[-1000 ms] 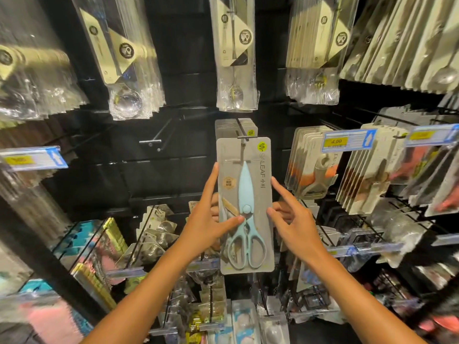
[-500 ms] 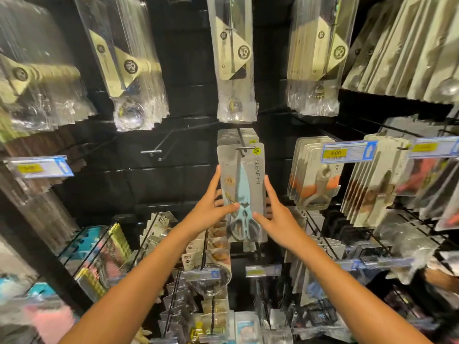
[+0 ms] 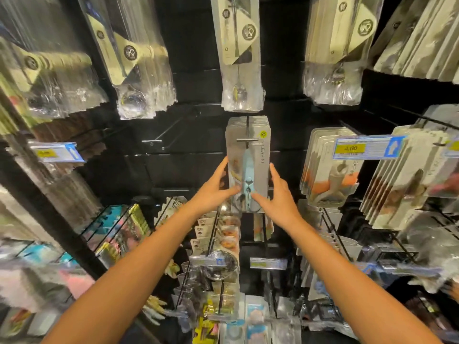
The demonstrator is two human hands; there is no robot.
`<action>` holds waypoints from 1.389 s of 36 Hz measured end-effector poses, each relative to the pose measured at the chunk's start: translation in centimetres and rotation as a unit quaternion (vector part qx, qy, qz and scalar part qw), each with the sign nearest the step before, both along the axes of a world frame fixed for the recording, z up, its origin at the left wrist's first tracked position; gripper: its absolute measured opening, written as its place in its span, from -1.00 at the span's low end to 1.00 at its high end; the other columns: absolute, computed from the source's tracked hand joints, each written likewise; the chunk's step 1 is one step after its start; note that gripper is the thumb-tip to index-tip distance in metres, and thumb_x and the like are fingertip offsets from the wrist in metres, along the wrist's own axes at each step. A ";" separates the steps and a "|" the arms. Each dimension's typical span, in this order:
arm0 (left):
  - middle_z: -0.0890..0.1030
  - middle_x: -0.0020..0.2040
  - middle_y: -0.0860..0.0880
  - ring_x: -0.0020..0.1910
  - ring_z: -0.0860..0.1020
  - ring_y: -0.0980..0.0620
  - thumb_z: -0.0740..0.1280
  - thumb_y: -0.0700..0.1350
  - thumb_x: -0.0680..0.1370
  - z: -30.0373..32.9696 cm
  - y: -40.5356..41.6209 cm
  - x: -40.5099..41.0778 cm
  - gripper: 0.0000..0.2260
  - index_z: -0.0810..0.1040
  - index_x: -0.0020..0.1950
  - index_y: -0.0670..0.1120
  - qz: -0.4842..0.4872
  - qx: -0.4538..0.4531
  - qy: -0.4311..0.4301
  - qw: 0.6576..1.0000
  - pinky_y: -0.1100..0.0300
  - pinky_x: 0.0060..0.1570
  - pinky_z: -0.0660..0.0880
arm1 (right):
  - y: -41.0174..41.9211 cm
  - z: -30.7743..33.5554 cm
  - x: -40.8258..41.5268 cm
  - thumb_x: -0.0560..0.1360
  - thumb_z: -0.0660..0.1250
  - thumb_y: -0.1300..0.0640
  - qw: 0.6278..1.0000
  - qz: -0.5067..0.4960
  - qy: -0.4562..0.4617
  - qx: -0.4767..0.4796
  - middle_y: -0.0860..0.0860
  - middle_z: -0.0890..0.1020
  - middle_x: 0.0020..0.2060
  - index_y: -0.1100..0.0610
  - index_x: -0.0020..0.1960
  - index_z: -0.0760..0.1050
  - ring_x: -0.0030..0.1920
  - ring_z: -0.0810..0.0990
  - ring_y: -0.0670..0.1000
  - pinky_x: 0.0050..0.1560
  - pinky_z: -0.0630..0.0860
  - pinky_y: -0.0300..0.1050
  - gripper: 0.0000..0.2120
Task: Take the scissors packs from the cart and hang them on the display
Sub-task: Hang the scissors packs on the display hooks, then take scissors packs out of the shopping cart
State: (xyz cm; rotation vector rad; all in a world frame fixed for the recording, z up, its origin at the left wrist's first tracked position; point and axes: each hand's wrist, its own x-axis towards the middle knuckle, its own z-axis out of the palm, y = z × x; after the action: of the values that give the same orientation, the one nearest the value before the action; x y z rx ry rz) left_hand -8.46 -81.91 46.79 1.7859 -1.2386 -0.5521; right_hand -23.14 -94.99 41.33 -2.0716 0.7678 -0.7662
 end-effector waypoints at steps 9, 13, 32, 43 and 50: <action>0.22 0.64 0.03 0.62 0.16 0.09 0.34 0.00 0.67 -6.7 9.7 0.6 -0.38 0.14 0.67 0.04 0.057 0.065 -0.225 0.971 0.05 0.60 0.17 | 4.8 -4.4 -1.7 0.62 0.36 0.04 0.987 0.129 -0.008 -0.090 -0.21 0.42 0.40 -0.05 0.46 0.42 0.45 0.33 -0.17 0.50 0.30 -0.10 -0.58; 0.17 0.66 -0.01 0.62 0.06 0.16 0.31 0.00 0.68 -9.0 16.1 1.3 -0.44 0.23 0.65 -0.05 0.051 0.087 -0.320 0.942 0.34 0.58 -0.03 | 7.8 -5.7 -0.1 0.64 0.32 0.03 0.960 0.249 0.067 -0.112 -0.20 0.36 0.48 -0.09 0.50 0.39 0.52 0.24 -0.17 0.57 0.21 -0.08 -0.57; 0.19 0.66 -0.03 0.66 0.10 -0.15 -0.15 0.41 0.65 -20.1 55.1 -2.4 -0.32 0.25 0.64 0.09 0.253 0.372 -0.200 0.871 -0.06 0.60 0.02 | 36.8 -11.5 9.7 0.30 -0.30 -0.63 0.744 0.554 0.290 -0.234 -0.11 0.07 0.64 -0.11 0.64 0.08 0.64 -0.03 0.00 0.63 0.03 0.08 0.05; 0.10 0.68 0.00 0.67 0.02 -0.13 -0.38 0.55 0.47 -26.9 76.3 -7.5 -0.06 0.13 0.67 0.08 0.413 0.400 -0.037 0.817 -0.09 0.63 -0.01 | 56.4 -16.3 14.3 0.49 -0.10 -0.54 0.639 0.627 0.348 -0.278 -0.07 0.17 0.61 -0.09 0.64 0.08 0.62 0.10 0.03 0.60 0.06 -0.05 -0.15; -0.02 0.70 -0.01 0.68 -0.05 -0.15 -0.61 0.58 0.22 -28.9 82.8 -10.4 0.19 -0.02 0.69 0.03 0.472 0.404 0.039 0.782 -0.01 0.63 -0.05 | 65.4 -18.3 16.3 0.44 -0.13 -0.56 0.599 0.663 0.366 -0.259 0.00 0.28 0.57 -0.01 0.62 0.16 0.57 0.20 0.03 0.54 0.12 -0.13 -0.07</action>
State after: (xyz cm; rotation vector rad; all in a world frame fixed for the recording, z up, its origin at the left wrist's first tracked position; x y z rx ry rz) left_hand -18.90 0.91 17.90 2.7293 0.1595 -0.5595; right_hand -6.80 -29.60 23.07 -2.6435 -0.8644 0.8765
